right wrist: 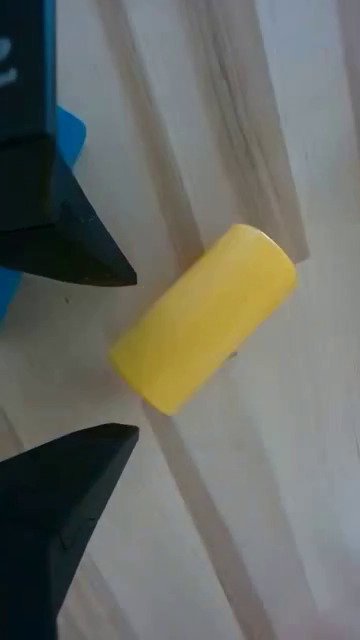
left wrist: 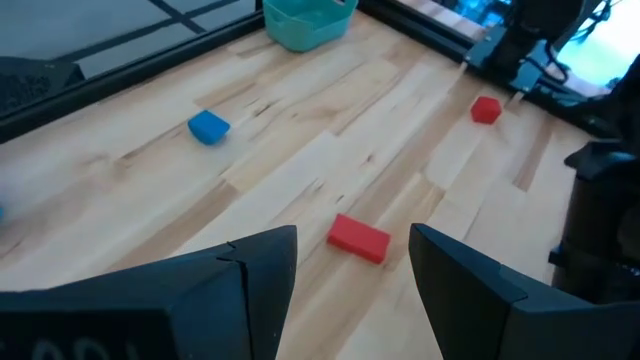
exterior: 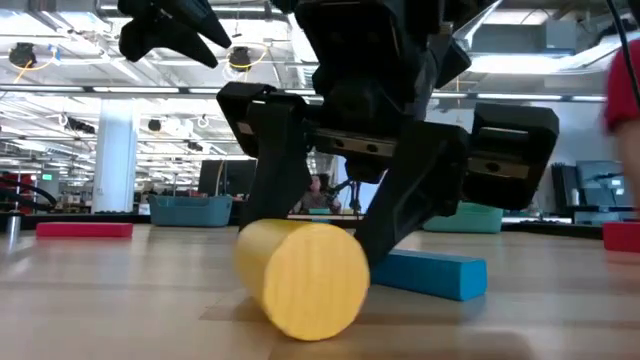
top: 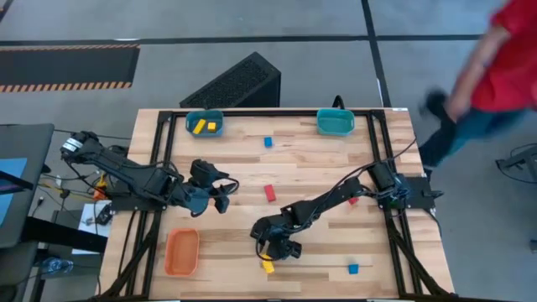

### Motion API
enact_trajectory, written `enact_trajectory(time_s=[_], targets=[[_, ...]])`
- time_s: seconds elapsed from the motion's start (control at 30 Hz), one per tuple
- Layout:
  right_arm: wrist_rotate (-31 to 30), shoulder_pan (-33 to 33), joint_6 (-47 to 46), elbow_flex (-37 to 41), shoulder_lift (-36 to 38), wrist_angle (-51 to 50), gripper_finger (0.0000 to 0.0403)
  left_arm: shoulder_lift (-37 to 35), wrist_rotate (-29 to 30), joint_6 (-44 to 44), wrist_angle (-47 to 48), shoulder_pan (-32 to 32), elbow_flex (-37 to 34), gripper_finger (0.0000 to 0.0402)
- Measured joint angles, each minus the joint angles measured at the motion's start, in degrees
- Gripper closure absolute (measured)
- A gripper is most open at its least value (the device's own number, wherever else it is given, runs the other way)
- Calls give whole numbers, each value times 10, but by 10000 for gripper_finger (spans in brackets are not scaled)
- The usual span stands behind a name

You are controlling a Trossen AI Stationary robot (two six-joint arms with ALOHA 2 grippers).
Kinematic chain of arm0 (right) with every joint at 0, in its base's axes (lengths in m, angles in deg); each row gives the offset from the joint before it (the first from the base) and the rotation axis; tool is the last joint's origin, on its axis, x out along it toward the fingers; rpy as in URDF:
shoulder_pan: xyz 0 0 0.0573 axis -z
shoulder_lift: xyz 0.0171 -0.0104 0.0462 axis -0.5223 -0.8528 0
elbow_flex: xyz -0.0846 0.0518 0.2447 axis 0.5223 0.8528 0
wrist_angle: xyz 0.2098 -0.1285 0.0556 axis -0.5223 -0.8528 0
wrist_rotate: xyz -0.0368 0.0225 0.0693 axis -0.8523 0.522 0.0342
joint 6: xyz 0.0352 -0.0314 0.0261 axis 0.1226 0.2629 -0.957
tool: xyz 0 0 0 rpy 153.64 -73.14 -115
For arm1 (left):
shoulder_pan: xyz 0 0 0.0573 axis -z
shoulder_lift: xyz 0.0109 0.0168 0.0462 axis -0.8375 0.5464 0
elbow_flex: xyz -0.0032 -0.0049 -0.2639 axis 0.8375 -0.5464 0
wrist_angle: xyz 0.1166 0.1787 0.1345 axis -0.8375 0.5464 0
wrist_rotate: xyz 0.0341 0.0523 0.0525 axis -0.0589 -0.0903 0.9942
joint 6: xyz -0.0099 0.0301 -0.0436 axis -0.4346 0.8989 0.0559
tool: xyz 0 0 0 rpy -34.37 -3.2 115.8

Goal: Sort & place blocks by color
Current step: Put the yellow block into the blue bin

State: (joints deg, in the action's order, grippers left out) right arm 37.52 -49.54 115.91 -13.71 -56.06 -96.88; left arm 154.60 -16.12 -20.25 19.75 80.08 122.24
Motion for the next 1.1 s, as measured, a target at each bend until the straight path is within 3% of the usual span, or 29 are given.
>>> enact_trajectory(time_s=[0.3, 0.5, 0.63, 0.8, 0.93, 1.1], targets=[[19, 3, -4, 0, 0, -11, 217, -5, -2, 20, 3, 0, 0, 219], [13, 17, -101, -23, 6, -16, 233, -5, -17, 33, 7, 0, 0, 219], [12, 22, -167, -67, 6, -66, 222, -5, -34, 68, 6, 0, 0, 219], [-1, 19, -153, -101, 7, -120, 186, -8, -34, 116, 5, -1, 0, 219], [1, 13, -167, -105, 7, -109, 164, -19, -32, 154, 6, -2, 0, 219], [-32, 3, -398, -105, 7, -94, 161, -38, -32, 220, 22, -12, 0, 219]])
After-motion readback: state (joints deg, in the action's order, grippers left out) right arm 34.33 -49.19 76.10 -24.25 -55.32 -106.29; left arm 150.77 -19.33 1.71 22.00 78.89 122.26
